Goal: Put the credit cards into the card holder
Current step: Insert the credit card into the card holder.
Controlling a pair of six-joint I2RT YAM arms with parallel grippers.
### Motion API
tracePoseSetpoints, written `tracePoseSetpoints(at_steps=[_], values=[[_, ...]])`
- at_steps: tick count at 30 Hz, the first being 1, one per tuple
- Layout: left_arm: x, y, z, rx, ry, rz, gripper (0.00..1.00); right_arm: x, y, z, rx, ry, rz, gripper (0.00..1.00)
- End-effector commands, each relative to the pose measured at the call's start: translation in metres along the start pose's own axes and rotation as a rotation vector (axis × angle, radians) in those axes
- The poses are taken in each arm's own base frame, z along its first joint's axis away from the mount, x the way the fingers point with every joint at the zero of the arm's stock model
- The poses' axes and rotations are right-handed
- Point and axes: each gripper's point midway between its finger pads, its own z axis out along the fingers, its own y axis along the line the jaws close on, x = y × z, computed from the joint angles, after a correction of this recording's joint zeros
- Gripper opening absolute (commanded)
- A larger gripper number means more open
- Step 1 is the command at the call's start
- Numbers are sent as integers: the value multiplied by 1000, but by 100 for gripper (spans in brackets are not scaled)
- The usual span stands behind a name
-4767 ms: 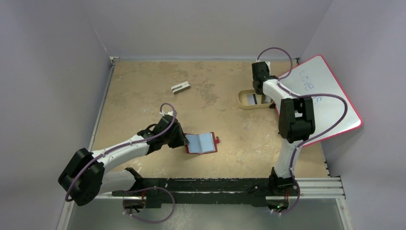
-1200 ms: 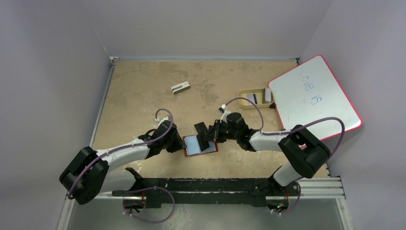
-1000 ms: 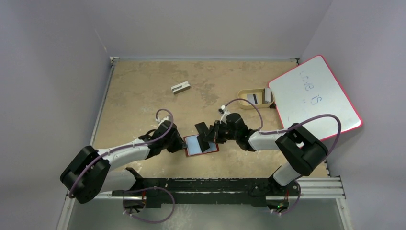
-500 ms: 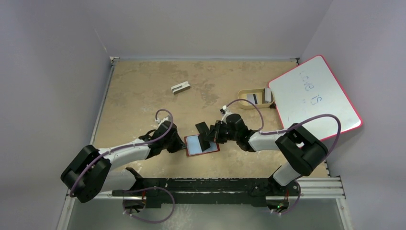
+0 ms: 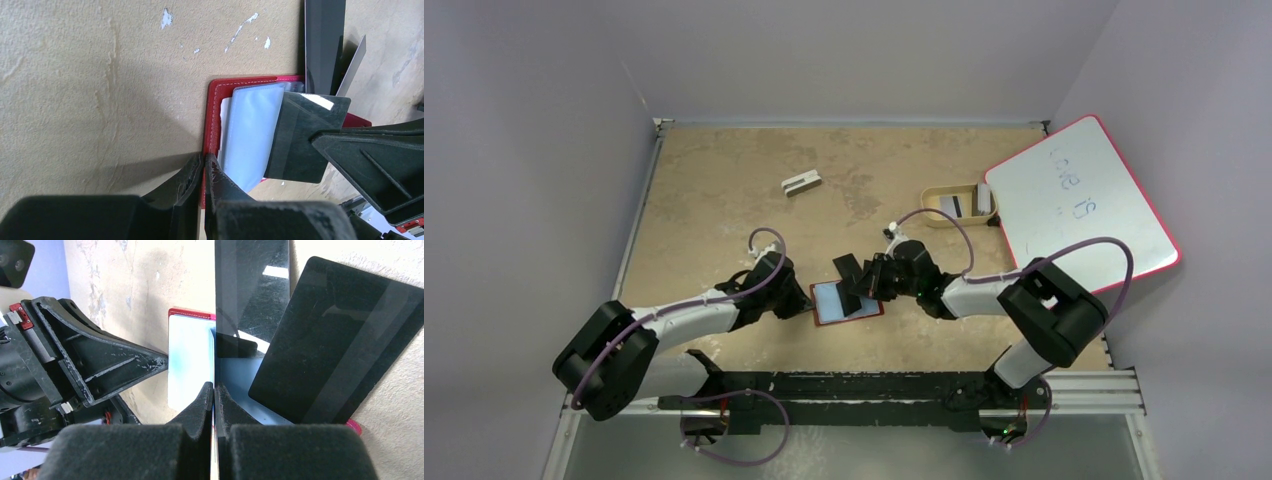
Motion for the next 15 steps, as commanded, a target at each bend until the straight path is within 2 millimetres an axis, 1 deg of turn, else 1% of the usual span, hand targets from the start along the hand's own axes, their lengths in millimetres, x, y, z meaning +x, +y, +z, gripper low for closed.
tracePoseSetpoints(at_steps=[1,4,11,15], values=[[6,12,3,-38,21,-10,5,-2,-3,1,9,-36,13,0],[8,13,4,-35,26,-11,5,2,-1,0,-29,-41,51,0],[11,11,7,-25,42,-12,5,0,16,2,-136,-66,111,0],[13,11,7,-24,48,-15,5,1,18,4,-151,-69,118,0]])
